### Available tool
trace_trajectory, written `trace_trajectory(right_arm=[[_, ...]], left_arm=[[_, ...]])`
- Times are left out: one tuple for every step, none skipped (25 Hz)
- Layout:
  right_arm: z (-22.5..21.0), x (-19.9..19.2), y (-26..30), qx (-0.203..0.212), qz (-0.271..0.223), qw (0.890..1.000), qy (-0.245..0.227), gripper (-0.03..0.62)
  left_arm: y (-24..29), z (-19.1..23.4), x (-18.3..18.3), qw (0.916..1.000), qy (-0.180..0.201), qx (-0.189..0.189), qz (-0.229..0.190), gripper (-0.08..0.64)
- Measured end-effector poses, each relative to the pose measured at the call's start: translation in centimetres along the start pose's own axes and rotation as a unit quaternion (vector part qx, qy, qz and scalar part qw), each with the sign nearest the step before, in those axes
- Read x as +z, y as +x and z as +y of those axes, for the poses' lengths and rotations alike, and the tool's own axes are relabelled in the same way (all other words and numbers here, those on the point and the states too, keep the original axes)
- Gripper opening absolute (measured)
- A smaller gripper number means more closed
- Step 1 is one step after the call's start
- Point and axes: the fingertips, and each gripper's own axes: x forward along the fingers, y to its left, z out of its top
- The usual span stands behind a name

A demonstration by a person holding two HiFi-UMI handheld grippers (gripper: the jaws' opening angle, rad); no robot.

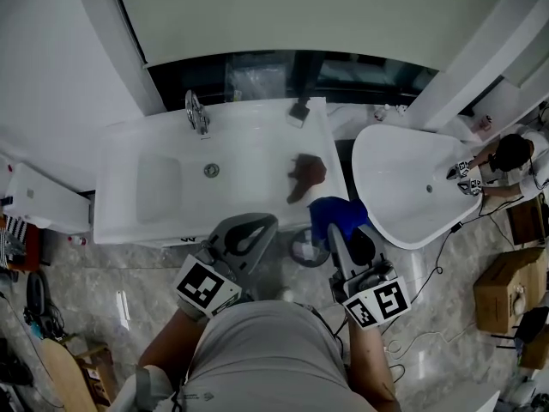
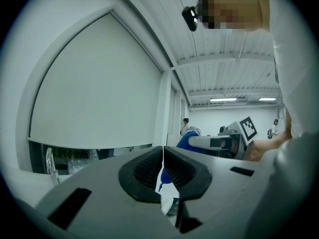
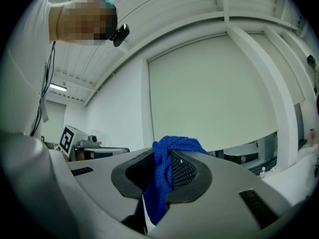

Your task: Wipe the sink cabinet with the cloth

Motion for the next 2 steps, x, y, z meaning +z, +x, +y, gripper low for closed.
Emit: trace_trajectory(right_arm=[[-0.08,0.05,-0.09,0.0,-0.001,1.0,0.004,0.071],[-0.14,0.12,-0.17,0.001,-0.003,1.0,0.008,0.072]], left_arm=[[0.01,0.03,0.0,1.0,0.002,0.001,-0.001,0.018],[0.01,0.07,0.01,1.0,0.004,0.003,-0.002,0.018]])
